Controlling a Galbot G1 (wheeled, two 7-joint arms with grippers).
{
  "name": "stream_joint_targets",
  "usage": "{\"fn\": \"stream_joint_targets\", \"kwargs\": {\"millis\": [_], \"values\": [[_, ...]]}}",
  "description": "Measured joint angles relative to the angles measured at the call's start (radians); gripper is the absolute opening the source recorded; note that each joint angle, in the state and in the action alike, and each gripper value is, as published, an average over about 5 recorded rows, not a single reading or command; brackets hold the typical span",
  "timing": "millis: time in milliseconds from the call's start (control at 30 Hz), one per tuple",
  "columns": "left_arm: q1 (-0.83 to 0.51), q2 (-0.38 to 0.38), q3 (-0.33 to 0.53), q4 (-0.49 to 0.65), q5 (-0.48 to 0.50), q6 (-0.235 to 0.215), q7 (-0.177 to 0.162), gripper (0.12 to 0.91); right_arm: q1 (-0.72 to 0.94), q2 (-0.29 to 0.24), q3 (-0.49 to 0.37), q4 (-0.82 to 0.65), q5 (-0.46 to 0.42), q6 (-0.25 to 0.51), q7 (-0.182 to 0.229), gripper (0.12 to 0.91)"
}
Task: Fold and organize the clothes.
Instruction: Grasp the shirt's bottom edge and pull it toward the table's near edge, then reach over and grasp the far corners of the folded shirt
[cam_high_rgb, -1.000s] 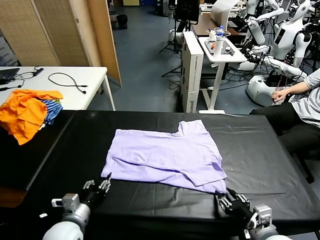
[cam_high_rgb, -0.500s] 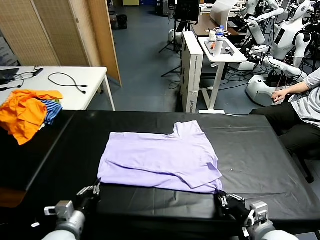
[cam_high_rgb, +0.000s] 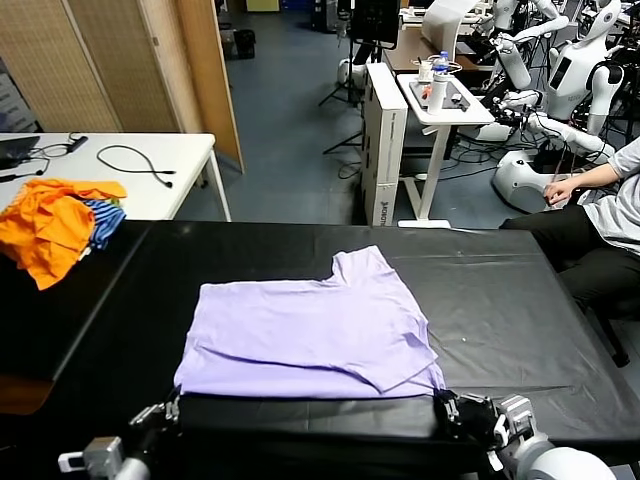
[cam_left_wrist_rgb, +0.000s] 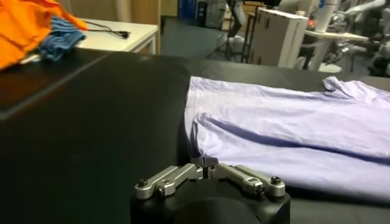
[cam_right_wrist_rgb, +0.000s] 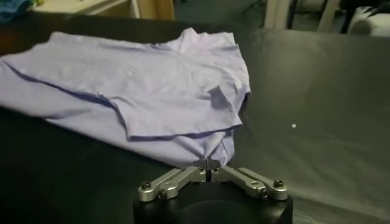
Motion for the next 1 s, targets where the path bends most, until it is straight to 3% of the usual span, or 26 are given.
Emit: {"fn": "stream_joint_targets", "kwargs": {"millis": [233,400,500,600,800,867,933,1000], "values": [[0.089,-0.024,-0.048,-0.046,0.001,0.000,-0.005,0.147,0.003,-0.078,-0.010,0.002,0.019,-0.029,0.012,0.140],[0.140,-0.043,-0.060,-0.080,0.006,0.001,-0.003,0.147,-0.006,-0.094,-0.005,0.017,0.020,-0.041,0.014,0.140],[0.150,-0.046,-0.065,-0.094,0.007,0.004,0.001,0.160,-0.018,-0.094,0.006,0.034,0.016,-0.054,0.020,0.215],[0.152,-0.042,-0.073,-0.105,0.009,0.010,0.002,0.256,-0.035,-0.087,0.020,0.059,0.014,-0.080,0.046,0.389],[0.152,-0.012,-0.100,-0.118,0.005,0.028,-0.007,0.648,-0.076,-0.061,0.068,0.148,0.031,-0.133,0.073,0.763],[0.148,0.008,-0.115,-0.122,-0.002,0.035,-0.009,0.774,-0.074,-0.058,0.090,0.173,0.057,-0.120,0.067,0.852],[0.139,0.033,-0.130,-0.125,-0.005,0.036,-0.010,0.858,-0.054,-0.062,0.108,0.182,0.089,-0.100,0.062,0.889],[0.123,0.060,-0.141,-0.122,-0.010,0.037,-0.015,0.891,-0.011,-0.073,0.114,0.175,0.122,-0.087,0.067,0.903]]}}
